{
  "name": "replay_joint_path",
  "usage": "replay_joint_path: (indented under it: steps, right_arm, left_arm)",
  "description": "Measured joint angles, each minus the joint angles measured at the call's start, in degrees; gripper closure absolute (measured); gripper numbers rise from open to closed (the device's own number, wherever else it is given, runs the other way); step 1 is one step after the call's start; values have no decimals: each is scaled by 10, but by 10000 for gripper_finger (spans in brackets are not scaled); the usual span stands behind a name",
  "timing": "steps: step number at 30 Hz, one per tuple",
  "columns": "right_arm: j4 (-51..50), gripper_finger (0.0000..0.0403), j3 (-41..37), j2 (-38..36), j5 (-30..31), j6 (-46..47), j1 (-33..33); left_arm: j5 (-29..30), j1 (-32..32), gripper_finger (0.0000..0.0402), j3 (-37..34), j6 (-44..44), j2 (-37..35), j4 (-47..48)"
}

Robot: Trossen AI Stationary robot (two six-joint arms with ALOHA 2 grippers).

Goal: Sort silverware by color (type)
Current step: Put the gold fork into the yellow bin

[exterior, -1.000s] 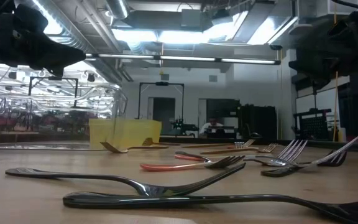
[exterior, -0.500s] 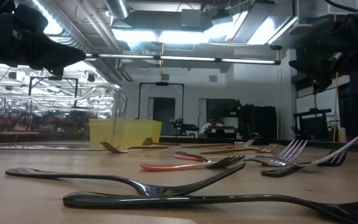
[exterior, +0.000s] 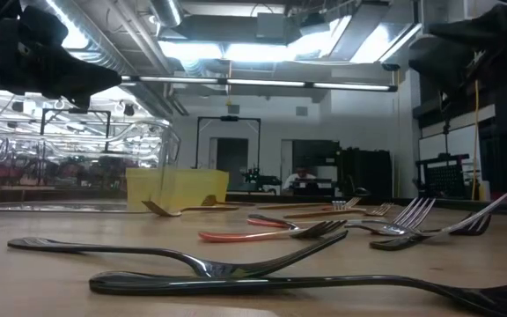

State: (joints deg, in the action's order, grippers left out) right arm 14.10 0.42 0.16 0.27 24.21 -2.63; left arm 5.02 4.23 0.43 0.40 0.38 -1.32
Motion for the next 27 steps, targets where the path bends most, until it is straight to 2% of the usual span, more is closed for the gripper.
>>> replay_joint_path:
  steps: [4, 8, 12, 17, 21, 27]
  right_arm:
    - [-2, 150, 19, 10, 4, 0, 0]
    - [-2, 150, 57, 50, 8, -6, 0]
    - [-3, 150, 105, 119, 8, -35, 0]
    - [-18, 150, 180, 241, 8, -97, 0]
    - [-103, 150, 263, 342, 32, -168, -1]
    - [-289, 150, 405, 508, 127, -240, -4]
  left_arm:
    - [0, 0, 338, 0, 0, 0, 0]
    - [0, 0, 338, 0, 0, 0, 0]
    - [0, 0, 338, 0, 0, 0, 0]
    - [0, 0, 338, 0, 0, 0, 0]
    - [0, 0, 338, 0, 0, 0, 0]
    - [0, 0, 338, 0, 0, 0, 0]
